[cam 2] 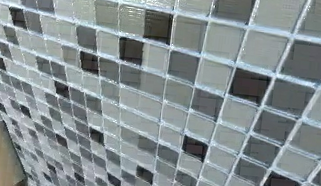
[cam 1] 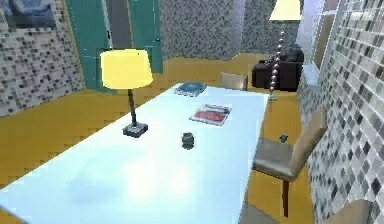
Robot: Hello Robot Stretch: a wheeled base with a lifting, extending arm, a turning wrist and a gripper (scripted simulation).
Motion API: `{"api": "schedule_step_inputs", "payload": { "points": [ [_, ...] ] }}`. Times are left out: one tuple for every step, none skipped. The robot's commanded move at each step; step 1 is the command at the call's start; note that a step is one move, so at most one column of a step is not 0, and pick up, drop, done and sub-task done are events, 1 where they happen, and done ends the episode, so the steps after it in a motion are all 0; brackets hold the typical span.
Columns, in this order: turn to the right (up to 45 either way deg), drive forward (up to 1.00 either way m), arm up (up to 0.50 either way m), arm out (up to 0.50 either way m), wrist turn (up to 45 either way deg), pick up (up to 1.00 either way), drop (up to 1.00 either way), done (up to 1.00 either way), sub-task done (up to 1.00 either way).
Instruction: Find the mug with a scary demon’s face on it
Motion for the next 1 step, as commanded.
{"api": "schedule_step_inputs", "payload": {
  "points": [
    [0.0,1.00,0.00,0.00,0.0,0.00,0.00,0.00,0.00]
  ]
}}
